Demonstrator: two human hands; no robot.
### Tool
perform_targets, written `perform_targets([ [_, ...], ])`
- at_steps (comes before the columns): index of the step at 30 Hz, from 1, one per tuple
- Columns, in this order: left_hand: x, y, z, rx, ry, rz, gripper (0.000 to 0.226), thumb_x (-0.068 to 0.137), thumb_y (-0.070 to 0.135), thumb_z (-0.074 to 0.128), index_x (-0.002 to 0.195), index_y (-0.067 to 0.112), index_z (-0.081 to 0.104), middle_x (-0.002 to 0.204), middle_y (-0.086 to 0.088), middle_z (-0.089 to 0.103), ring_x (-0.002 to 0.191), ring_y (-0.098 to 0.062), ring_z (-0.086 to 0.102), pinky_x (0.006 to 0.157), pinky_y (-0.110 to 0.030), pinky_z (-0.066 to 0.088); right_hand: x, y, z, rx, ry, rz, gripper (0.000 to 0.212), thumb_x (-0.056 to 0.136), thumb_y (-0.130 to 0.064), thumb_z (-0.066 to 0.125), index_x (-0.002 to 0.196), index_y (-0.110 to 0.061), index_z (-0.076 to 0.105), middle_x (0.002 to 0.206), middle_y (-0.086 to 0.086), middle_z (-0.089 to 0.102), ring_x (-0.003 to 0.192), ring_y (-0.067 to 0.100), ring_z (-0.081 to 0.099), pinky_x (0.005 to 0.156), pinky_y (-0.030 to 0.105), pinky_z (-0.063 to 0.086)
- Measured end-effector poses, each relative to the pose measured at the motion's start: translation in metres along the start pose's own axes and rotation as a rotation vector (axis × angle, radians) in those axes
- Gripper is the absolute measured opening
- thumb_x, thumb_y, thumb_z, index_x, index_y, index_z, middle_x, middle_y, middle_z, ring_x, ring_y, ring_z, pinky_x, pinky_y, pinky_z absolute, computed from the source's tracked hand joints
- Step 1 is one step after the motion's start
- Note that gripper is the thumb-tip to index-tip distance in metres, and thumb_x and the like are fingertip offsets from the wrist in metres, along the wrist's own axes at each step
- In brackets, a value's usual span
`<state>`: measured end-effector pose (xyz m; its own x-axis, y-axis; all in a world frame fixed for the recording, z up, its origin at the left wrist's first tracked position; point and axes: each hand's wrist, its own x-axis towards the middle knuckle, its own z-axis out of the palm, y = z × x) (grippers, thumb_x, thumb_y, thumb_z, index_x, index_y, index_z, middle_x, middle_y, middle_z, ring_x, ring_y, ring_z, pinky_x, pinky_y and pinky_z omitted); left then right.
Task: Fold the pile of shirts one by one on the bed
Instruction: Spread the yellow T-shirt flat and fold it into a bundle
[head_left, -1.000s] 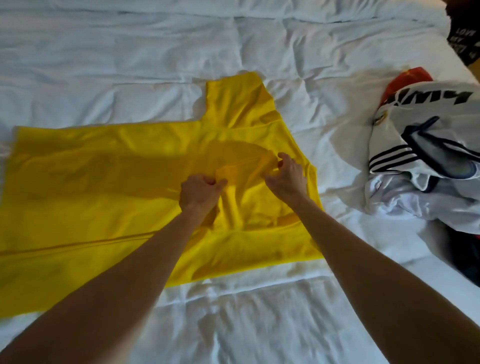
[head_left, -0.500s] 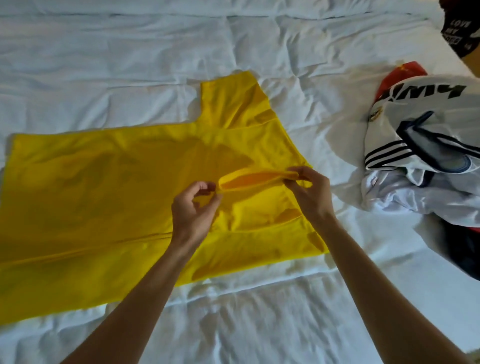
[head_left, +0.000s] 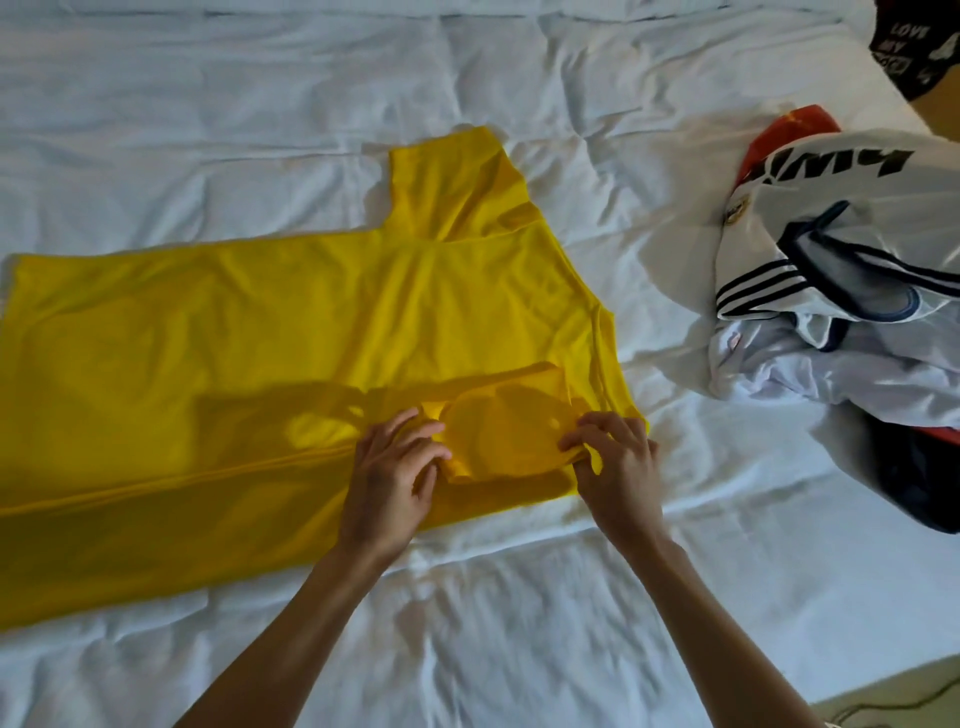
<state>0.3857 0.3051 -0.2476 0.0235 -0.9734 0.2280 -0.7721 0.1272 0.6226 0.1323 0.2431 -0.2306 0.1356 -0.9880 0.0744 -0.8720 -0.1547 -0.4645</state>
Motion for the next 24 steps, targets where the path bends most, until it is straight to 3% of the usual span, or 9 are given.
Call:
perform_targets([
  [3,-0.014,0.0,0.001,0.023,-0.026,-0.02,0.033,0.083,0.007,0.057,0.112,0.016,0.072,0.142,-0.004,0.056,0.137,-0.025,0.044,0.112,-0.053,0.032,-0.015,-0.022,0.004,-0.122,0.042,0.071,0.049,0.063,-0.014,0.039,0.098,-0.025,0.072,0.121,0.003,0.063,0.11,0.037,0.055,0.084,0.05,0.042],
  [5,-0.021,0.004,-0.001,0.006,0.029,-0.067,0.042,0.085,0.011,0.053,0.126,0.01,0.065,0.146,-0.008,0.051,0.138,-0.026,0.044,0.117,-0.05,0.027,-0.018,-0.045,0.009,-0.072,0.072,0.004,0.055,0.063,-0.013,0.038,0.106,-0.022,0.07,0.127,0.004,0.062,0.116,0.032,0.053,0.09,0.049,0.04],
  [7,-0.027,0.004,0.003,0.011,0.056,-0.144,0.046,0.089,0.015,0.046,0.132,0.008,0.058,0.147,-0.011,0.05,0.139,-0.028,0.043,0.117,-0.052,0.027,-0.016,-0.07,0.021,0.042,-0.018,-0.109,0.055,0.072,-0.011,0.04,0.12,-0.018,0.066,0.138,0.004,0.056,0.13,0.028,0.048,0.101,0.049,0.039],
  [9,-0.032,-0.003,0.01,0.06,0.031,-0.253,0.047,0.096,0.022,0.039,0.138,0.008,0.053,0.148,-0.012,0.049,0.141,-0.028,0.04,0.117,-0.055,0.025,-0.015,-0.085,0.039,0.115,-0.185,-0.194,0.05,0.091,-0.017,0.04,0.14,-0.018,0.052,0.156,0.002,0.038,0.148,0.022,0.027,0.117,0.05,0.024],
  [11,-0.037,-0.013,0.013,0.211,-0.035,-0.339,0.052,0.101,0.034,0.032,0.143,0.008,0.05,0.152,-0.013,0.045,0.144,-0.028,0.036,0.118,-0.056,0.02,-0.016,-0.084,0.059,0.046,-0.328,-0.259,0.054,0.102,-0.037,0.034,0.154,-0.024,0.03,0.165,-0.004,0.015,0.153,0.016,0.003,0.121,0.054,0.007],
  [15,-0.046,-0.034,0.002,0.54,-0.148,-0.403,0.064,0.101,0.048,0.027,0.155,0.012,0.031,0.163,-0.009,0.024,0.152,-0.026,0.016,0.121,-0.056,0.002,-0.013,-0.067,0.073,-0.257,-0.375,-0.274,0.067,0.099,-0.061,0.022,0.158,-0.032,0.011,0.166,-0.001,-0.003,0.153,0.021,-0.008,0.119,0.062,0.001],
  [17,-0.047,-0.034,-0.003,0.55,-0.129,-0.423,0.065,0.102,0.048,0.023,0.156,0.012,0.027,0.164,-0.008,0.02,0.153,-0.026,0.013,0.121,-0.058,0.001,-0.013,-0.073,0.071,-0.263,-0.364,-0.27,0.068,0.099,-0.06,0.02,0.158,-0.031,0.008,0.166,-0.001,-0.007,0.152,0.024,-0.011,0.117,0.062,-0.009],
  [21,-0.054,-0.03,-0.004,0.547,-0.188,-0.336,0.063,0.104,0.046,0.02,0.156,0.012,0.027,0.164,-0.008,0.019,0.153,-0.025,0.014,0.12,-0.06,0.008,-0.027,-0.083,0.08,-0.276,-0.399,-0.374,0.063,0.1,-0.05,0.025,0.158,-0.027,0.017,0.166,-0.004,0.004,0.153,0.023,-0.001,0.113,0.07,0.01],
  [24,-0.061,-0.044,-0.02,0.571,-0.134,-0.429,0.063,0.103,0.046,0.026,0.156,0.013,0.026,0.164,-0.007,0.019,0.153,-0.024,0.014,0.12,-0.059,0.008,-0.034,-0.099,0.087,-0.254,-0.344,-0.328,0.069,0.095,-0.047,0.03,0.158,-0.02,0.018,0.166,0.002,0.007,0.153,0.028,0.0,0.115,0.069,-0.002],
])
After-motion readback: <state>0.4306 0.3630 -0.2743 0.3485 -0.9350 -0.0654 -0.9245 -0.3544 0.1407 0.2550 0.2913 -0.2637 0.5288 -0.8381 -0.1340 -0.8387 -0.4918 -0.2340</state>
